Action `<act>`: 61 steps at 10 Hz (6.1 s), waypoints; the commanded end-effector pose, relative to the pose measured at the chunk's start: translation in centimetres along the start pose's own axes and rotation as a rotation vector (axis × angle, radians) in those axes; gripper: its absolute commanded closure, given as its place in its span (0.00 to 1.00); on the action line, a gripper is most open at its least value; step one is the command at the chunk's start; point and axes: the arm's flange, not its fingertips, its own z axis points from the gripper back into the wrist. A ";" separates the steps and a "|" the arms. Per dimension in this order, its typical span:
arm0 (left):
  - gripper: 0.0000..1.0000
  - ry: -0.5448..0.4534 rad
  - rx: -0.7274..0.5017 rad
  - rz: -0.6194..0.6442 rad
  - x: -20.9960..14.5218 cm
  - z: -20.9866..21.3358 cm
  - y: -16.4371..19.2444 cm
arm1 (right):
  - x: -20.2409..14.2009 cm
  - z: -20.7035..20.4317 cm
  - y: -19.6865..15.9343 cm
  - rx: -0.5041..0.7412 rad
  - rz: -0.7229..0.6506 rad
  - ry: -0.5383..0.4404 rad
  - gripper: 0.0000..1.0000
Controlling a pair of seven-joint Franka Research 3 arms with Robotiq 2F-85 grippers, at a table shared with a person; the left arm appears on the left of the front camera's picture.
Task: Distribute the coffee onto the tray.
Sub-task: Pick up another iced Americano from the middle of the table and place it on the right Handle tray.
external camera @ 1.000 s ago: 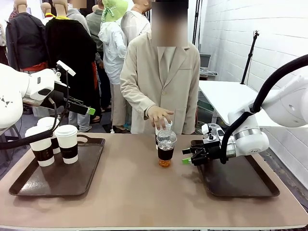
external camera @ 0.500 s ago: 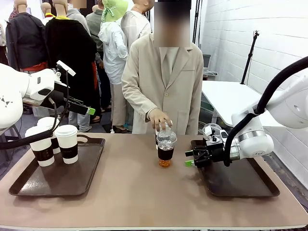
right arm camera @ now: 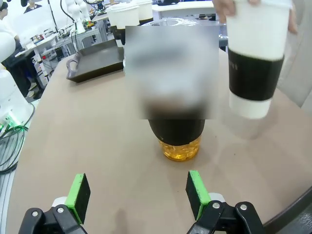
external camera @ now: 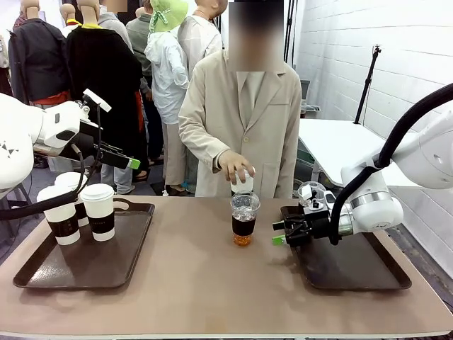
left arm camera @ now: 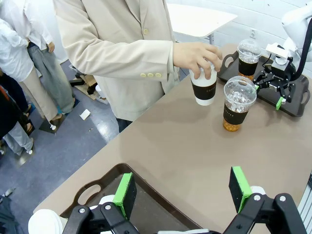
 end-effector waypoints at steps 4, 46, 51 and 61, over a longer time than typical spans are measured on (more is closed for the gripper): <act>0.00 0.010 -0.003 0.008 -0.1 0.1 -0.1 | 1.0 -1.3 2.0 -0.077 -0.071 0.013 0.00; 0.00 0.010 -0.003 0.008 -0.1 0.1 -0.1 | 3.3 -9.2 -2.6 -0.162 0.048 -0.011 0.00; 0.00 0.010 -0.003 0.008 -0.1 0.1 -0.1 | 3.4 -9.2 -2.6 -0.171 0.039 -0.003 0.32; 0.00 0.010 -0.003 0.008 -0.1 0.1 -0.1 | 6.8 -1.8 6.1 0.055 0.073 -0.027 0.32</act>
